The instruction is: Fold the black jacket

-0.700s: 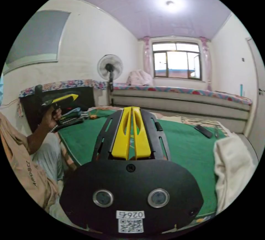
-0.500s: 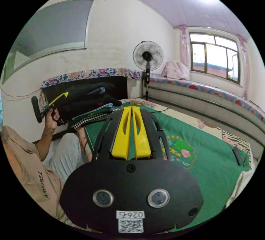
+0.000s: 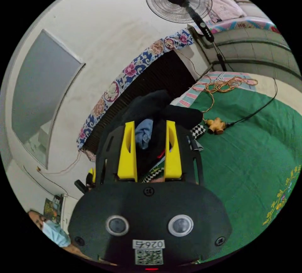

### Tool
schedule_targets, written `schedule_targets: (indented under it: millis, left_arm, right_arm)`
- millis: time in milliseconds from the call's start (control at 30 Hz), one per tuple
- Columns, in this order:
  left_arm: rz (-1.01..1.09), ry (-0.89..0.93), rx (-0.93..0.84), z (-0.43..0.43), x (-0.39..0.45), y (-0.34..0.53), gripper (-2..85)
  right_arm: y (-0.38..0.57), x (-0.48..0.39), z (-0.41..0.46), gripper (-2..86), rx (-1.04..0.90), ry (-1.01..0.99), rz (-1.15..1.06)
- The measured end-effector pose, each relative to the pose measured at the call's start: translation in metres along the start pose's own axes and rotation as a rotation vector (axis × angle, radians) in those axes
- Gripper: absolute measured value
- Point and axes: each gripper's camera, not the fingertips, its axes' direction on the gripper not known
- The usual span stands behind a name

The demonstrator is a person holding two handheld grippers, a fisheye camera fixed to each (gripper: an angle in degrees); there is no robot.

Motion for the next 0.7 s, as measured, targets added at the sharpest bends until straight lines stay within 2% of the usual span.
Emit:
schedule_targets:
  millis: [100, 200, 267, 333, 400, 533, 600, 700]
  left_arm:
    - [-0.046, 0.147, -0.051, 0.01, -0.026, -0.006, 22.7]
    - [-0.08, 0.238, -0.087, 0.017, -0.041, -0.012, 21.9]
    - [-0.096, 0.235, -0.096, 0.017, -0.045, -0.017, 18.1]
    - [-0.079, 0.136, -0.098, 0.014, -0.046, -0.026, 7.5]
    - [-0.04, 0.023, -0.109, 0.011, -0.045, -0.034, 3.0]
    - [0.122, -0.027, -0.095, -0.001, -0.028, -0.051, 0.4]
    - [0.155, -0.009, -0.069, -0.007, -0.022, -0.062, -0.1]
    - [0.16, 0.12, -0.026, -0.014, -0.021, -0.092, -0.4]
  right_arm:
    - [-0.039, 0.015, 0.054, 14.7, -0.018, -0.05, 0.073]
    - [-0.072, 0.026, 0.096, 16.1, -0.032, -0.151, 0.145]
    - [-0.096, 0.027, 0.122, 16.0, -0.051, -0.202, 0.17]
    - [-0.113, 0.02, 0.139, 13.6, -0.099, -0.202, 0.156]
    - [-0.127, 0.004, 0.15, 9.0, -0.169, -0.117, 0.112]
    - [-0.145, -0.054, 0.143, 1.2, -0.098, 0.057, -0.044]
    - [-0.15, -0.091, 0.138, -0.5, -0.075, 0.155, -0.156]
    - [-0.146, -0.163, 0.122, -1.4, 0.009, 0.229, -0.333]
